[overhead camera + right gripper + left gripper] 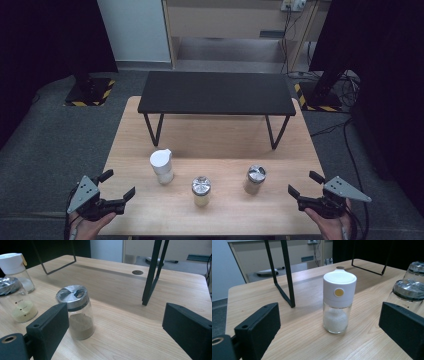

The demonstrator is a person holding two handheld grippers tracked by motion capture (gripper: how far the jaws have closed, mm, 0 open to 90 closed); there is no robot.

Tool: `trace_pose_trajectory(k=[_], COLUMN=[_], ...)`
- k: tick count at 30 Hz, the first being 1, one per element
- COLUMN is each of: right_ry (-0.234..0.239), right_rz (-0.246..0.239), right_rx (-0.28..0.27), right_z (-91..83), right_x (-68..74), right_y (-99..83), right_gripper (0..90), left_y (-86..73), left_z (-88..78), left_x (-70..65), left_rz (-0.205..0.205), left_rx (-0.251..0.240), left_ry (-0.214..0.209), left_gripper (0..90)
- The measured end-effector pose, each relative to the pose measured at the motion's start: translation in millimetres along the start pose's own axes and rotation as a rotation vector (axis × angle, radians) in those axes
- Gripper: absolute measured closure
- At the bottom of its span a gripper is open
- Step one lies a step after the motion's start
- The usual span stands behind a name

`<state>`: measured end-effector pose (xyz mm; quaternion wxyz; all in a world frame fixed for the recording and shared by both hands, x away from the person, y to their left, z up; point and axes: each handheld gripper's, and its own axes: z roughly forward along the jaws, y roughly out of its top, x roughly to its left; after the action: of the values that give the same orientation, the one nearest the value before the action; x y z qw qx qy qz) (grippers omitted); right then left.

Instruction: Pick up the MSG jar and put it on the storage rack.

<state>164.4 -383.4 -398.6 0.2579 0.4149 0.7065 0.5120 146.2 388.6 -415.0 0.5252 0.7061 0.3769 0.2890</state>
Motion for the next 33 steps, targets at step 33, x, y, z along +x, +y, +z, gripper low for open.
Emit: trace_pose_trajectory(k=[33], right_ry=[-0.002], right_rz=[-0.026], right_rx=[-0.005], right_z=[-8.8], right_x=[1.8], right_y=[-1.8], right_gripper=[5.4], left_y=[25.6], left_z=[-0.8], left_x=[-8.4], left_rz=[-0.029], left_rx=[0.028], left_ry=[-0.025], left_gripper=[2.0])
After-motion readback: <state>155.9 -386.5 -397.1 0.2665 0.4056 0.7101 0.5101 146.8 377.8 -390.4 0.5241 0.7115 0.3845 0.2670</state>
